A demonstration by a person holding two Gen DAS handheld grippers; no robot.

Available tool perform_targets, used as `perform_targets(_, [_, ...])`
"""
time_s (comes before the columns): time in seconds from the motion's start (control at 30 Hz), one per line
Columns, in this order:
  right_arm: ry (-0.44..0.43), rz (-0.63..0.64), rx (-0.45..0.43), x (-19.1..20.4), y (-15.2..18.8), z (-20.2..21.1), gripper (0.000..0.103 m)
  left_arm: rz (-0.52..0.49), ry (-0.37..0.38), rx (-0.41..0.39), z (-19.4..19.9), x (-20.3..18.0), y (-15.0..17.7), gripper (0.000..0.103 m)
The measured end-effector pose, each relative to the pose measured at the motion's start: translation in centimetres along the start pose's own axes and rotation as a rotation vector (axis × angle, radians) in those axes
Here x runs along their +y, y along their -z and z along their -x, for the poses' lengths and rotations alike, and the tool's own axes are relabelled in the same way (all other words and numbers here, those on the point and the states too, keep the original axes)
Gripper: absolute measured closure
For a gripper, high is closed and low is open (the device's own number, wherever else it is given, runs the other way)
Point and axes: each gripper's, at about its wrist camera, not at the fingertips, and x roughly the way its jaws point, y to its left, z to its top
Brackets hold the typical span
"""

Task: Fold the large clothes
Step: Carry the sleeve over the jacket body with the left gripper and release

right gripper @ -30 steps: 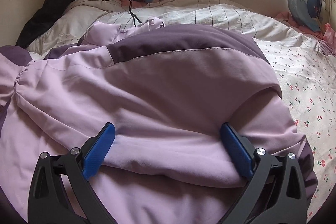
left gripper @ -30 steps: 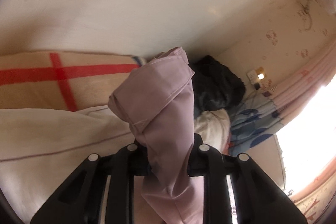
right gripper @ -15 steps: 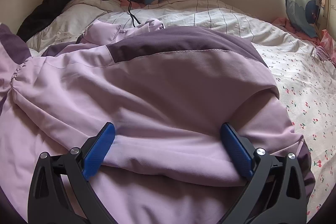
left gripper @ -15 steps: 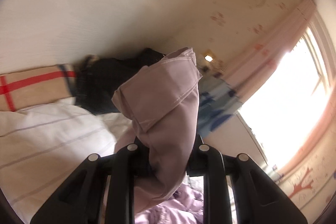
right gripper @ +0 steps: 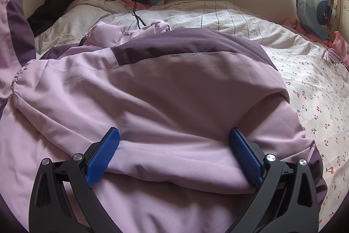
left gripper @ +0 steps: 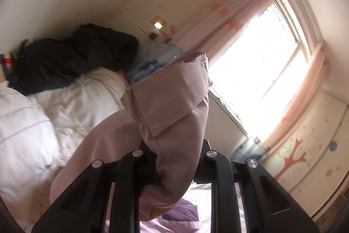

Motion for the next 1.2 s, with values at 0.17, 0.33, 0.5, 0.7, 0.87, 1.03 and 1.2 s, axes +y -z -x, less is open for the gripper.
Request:
perform_targets(0.17, [-0.002,-0.004,-0.001,0.1,-0.1,0.1,0.007,-0.028,0.063,0.062,-2.0,-3.1,2.8,0.081])
perform_targets(0.33, [-0.005,-0.007,0.006,0.0,-0.3,0.2,0.007,-0.021,0.123,0.144,-5.3,-5.7,6.6,0.081])
perform_targets(0.5, [-0.134,-0.096,-0.015,-1.9,-0.8,1.7,0.007,0.01,0.168,0.218,-8.6,-7.2,10.9,0.081])
perform_targets(0.7, [-0.574,-0.438,-0.14,-8.9,-0.9,6.0,0.007,-0.012,0.187,0.337,-12.5,-8.5,17.7,0.081])
perform_targets(0.87, [-0.843,-0.654,-0.121,-13.0,-2.0,5.1,0.007,-0.056,0.161,0.432,-15.7,-8.6,23.4,0.081])
perform_targets(1.03, [-0.933,-0.741,-0.108,-13.6,-1.3,3.6,0.007,-0.059,0.137,0.501,-18.2,-7.6,27.9,0.081])
perform_targets(1.2, [-0.962,-0.819,-0.107,-15.0,-0.1,2.4,0.007,-0.119,0.092,0.551,-19.5,-7.0,31.2,0.081])
